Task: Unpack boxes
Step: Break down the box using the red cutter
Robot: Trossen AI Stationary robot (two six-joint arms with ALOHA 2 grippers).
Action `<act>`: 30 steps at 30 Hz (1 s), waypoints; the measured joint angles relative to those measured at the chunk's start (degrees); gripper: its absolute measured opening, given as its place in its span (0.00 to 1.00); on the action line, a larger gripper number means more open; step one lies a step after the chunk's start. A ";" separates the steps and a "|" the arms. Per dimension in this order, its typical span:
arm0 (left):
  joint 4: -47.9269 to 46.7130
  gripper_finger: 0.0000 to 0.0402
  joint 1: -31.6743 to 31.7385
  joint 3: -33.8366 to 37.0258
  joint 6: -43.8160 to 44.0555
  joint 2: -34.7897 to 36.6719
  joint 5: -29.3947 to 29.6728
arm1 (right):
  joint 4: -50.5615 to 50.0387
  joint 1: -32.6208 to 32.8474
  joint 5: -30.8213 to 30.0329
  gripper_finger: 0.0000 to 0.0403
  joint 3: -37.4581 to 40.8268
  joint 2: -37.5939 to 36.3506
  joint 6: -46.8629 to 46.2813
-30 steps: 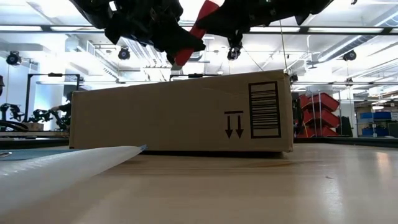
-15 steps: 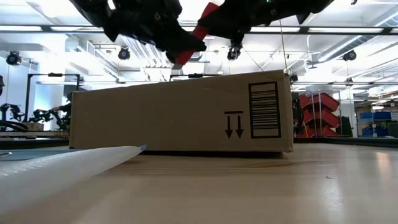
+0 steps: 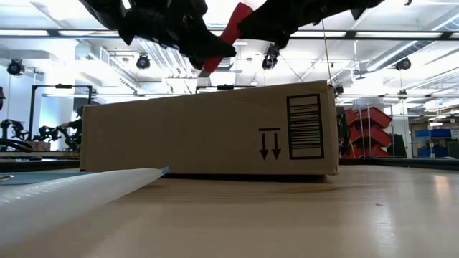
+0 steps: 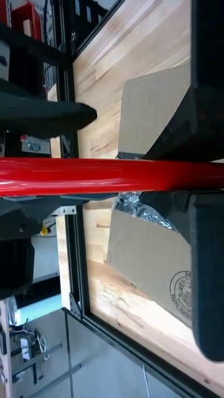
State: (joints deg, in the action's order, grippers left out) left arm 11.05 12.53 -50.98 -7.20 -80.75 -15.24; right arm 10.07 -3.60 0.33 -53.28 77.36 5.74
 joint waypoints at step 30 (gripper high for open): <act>-0.14 0.06 -0.99 0.02 0.35 -1.94 -7.04 | 3.19 0.02 0.43 0.00 0.11 0.15 2.21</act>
State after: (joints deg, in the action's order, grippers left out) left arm 10.91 11.54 -50.96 -6.85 -82.69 -22.28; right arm 13.26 -3.57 0.75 -53.17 77.52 7.94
